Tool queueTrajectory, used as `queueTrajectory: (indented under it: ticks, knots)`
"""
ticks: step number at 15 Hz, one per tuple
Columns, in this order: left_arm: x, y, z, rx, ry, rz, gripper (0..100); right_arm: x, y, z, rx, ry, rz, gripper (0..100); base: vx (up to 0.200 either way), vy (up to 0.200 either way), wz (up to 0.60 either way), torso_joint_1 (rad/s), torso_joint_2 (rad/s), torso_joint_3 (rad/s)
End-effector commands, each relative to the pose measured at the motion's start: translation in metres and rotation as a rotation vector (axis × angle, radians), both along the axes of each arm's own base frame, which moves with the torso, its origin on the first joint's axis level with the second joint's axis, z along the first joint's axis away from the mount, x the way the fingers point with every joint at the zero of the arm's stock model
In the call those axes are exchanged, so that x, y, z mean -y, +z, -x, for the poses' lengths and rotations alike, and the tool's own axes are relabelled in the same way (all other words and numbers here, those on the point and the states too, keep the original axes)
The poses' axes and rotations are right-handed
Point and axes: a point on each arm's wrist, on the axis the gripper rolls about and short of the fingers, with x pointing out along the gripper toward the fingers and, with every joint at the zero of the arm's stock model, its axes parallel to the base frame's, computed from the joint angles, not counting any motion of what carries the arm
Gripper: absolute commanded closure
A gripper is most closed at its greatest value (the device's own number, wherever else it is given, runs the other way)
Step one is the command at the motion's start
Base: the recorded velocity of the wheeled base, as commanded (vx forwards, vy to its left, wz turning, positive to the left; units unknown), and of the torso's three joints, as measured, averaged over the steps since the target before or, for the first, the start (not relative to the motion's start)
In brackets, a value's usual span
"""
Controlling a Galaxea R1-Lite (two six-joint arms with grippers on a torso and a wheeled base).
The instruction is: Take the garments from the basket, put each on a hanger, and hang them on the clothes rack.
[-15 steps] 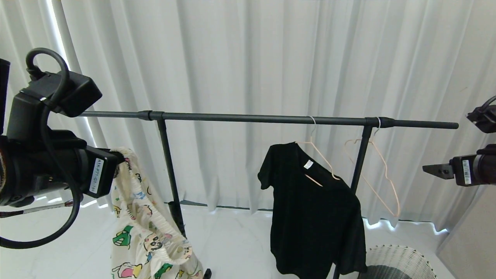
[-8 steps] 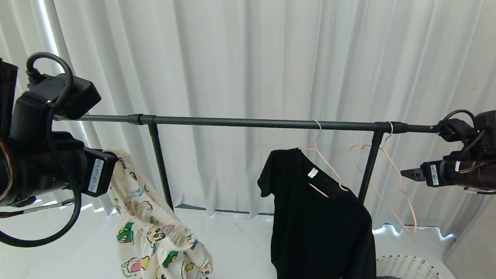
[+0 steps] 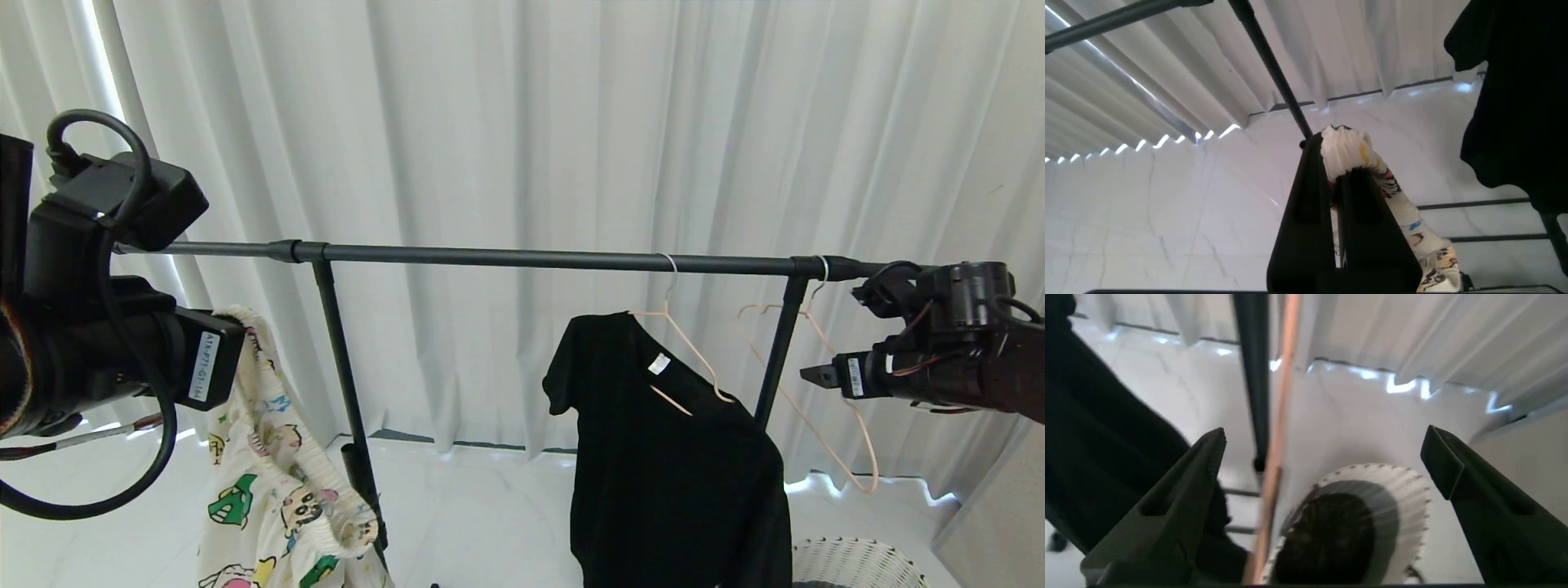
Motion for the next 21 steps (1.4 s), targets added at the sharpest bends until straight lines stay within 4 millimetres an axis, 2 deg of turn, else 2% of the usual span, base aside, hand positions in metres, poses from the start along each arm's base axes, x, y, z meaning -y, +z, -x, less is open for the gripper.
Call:
queueTrajectory:
  ticks: [1,7,8,16,21]
  knots:
    - [0.002,0.001,0.004,0.008,-0.016,0.001,100,-0.011,-0.011,-0.009,-0.029,0.014,-0.018,0,0.0,0.0,0.0,0.0,0.0,0.0]
    - [0.006,0.002,0.007,0.019,-0.017,-0.01,100,-0.01,-0.02,-0.019,-0.052,-0.011,-0.037,0,0.0,0.0,0.0,0.0,0.0,0.0]
    - [0.006,0.002,0.007,0.018,-0.019,-0.011,100,-0.01,-0.02,-0.019,-0.053,-0.011,-0.036,100,0.0,0.0,0.0,0.0,0.0,0.0]
    - [0.006,0.003,0.008,0.021,-0.019,-0.009,100,-0.009,-0.014,-0.021,-0.027,-0.018,-0.04,100,0.0,0.0,0.0,0.0,0.0,0.0]
    - [0.004,0.005,0.01,0.032,-0.019,-0.004,100,-0.005,0.012,-0.01,0.051,-0.023,-0.051,100,0.0,0.0,0.0,0.0,0.0,0.0]
